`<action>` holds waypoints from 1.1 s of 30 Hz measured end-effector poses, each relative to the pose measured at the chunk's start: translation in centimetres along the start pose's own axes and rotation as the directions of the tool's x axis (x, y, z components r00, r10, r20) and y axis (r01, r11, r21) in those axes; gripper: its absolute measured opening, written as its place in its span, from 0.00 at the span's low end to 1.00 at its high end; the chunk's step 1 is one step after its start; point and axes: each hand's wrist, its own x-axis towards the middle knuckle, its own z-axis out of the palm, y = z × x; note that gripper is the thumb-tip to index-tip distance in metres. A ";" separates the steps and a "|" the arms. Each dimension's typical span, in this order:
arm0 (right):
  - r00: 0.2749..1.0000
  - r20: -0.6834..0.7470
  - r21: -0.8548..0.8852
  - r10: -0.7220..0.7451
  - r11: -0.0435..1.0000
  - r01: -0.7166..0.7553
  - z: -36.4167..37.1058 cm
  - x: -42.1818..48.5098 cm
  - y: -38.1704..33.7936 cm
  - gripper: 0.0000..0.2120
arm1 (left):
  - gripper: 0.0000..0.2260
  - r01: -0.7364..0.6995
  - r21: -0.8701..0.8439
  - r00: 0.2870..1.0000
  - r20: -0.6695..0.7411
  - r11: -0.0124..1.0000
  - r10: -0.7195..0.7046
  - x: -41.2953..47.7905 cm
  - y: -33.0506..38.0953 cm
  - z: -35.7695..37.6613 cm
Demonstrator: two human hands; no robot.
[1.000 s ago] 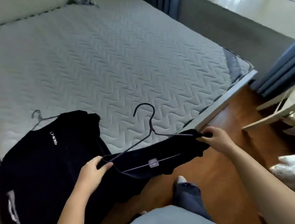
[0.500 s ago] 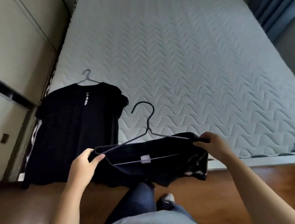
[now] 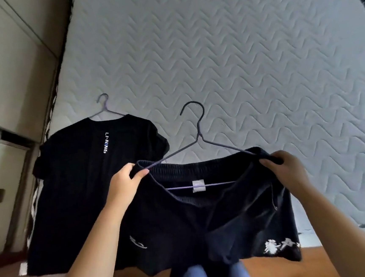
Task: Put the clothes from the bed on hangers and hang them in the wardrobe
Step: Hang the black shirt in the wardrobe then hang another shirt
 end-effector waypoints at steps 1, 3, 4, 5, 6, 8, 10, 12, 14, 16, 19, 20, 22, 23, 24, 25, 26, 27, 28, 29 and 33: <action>1.000 0.010 -0.006 0.005 1.000 -0.005 0.6 1.6 -0.5 0.10 | 0.20 0.011 0.021 0.999 0.029 1.000 -0.012 2.2 -0.1 0.4; 0.999 0.040 -0.028 0.006 1.000 -0.005 1.8 4.9 -1.2 0.11 | 0.23 0.029 0.072 0.995 0.090 0.997 -0.035 6.2 -0.3 1.3; 0.999 0.049 -0.041 0.005 0.999 -0.003 2.5 6.6 -1.5 0.11 | 0.25 0.039 0.099 0.993 0.110 0.994 -0.049 8.1 -0.3 1.8; 0.999 0.051 -0.048 -0.001 0.999 0.003 3.2 8.3 -1.8 0.12 | 0.26 0.040 0.122 0.991 0.119 0.992 -0.055 10.0 -0.4 2.3; 0.999 0.048 -0.050 -0.006 0.999 0.008 3.9 9.8 -2.1 0.12 | 0.26 0.034 0.148 0.991 0.120 0.988 -0.052 11.6 -0.3 2.7; 0.999 0.046 -0.055 -0.017 0.998 0.019 5.4 13.2 -2.7 0.13 | 0.26 0.023 0.205 0.994 0.100 0.979 -0.044 15.0 -0.4 3.8; 0.999 0.046 -0.064 -0.023 0.998 0.026 7.1 16.8 -3.1 0.14 | 0.26 0.021 0.253 0.997 0.066 0.967 -0.039 18.5 -0.7 5.1; 0.998 0.051 -0.069 -0.036 0.997 0.040 8.9 20.5 -3.2 0.14 | 0.26 0.034 0.288 0.998 0.038 0.957 -0.046 22.0 -1.2 6.7; 0.998 0.044 -0.082 -0.045 0.995 0.048 10.5 24.0 -3.3 0.13 | 0.26 0.039 0.305 0.999 0.012 0.951 -0.044 25.6 -1.6 8.4; 0.998 0.035 -0.094 -0.043 0.995 0.046 12.1 27.2 -3.2 0.13 | 0.25 0.043 0.297 0.999 -0.013 0.954 -0.041 28.9 -2.2 10.2; 1.000 0.024 -0.107 -0.010 0.994 0.012 14.2 31.1 -2.1 0.14 | 0.23 0.073 0.230 0.997 -0.009 0.971 -0.073 32.6 -3.2 13.1; 1.000 0.019 -0.100 0.021 0.995 -0.019 15.0 32.1 -1.4 0.15 | 0.22 0.088 0.210 0.996 -0.003 0.974 -0.089 33.5 -3.6 13.9; 0.996 0.002 -0.061 0.094 0.994 -0.093 16.3 33.6 0.3 0.16 | 0.20 0.088 0.205 0.996 -0.021 0.975 -0.086 34.6 -4.5 15.1; 0.992 -0.016 -0.032 0.121 0.992 -0.122 16.8 34.1 1.0 0.16 | 0.20 0.078 0.206 0.997 -0.043 0.976 -0.071 34.9 -4.9 15.5; 0.990 -0.035 -0.006 0.137 0.991 -0.137 17.3 34.6 1.6 0.16 | 0.19 0.067 0.202 0.996 -0.067 0.977 -0.054 35.2 -5.3 15.8; 0.989 -0.051 0.006 0.141 0.990 -0.140 17.7 34.9 2.1 0.15 | 0.19 0.060 0.198 0.996 -0.083 0.978 -0.044 35.3 -5.6 15.9; 0.988 -0.061 0.007 0.139 0.990 -0.139 17.9 35.0 2.3 0.15 | 0.19 0.055 0.195 0.995 -0.090 0.979 -0.038 35.3 -5.9 16.0; 0.989 -0.065 0.004 0.134 0.991 -0.134 18.1 35.1 2.4 0.16 | 0.19 0.054 0.189 0.995 -0.091 0.980 -0.037 35.4 -6.1 16.1; 0.990 -0.065 0.001 0.127 0.992 -0.127 18.3 35.1 2.5 0.16 | 0.18 0.054 0.182 0.995 -0.093 0.982 -0.038 35.4 -6.1 16.1; 0.991 -0.065 0.000 0.118 0.993 -0.118 18.4 35.1 2.6 0.16 | 0.18 0.059 0.175 0.995 -0.095 0.983 -0.043 35.4 -6.1 16.1; 0.994 -0.046 -0.012 0.101 0.995 -0.101 18.3 35.0 2.4 0.16 | 0.17 0.089 0.151 0.995 -0.049 0.985 -0.083 35.7 -5.8 16.0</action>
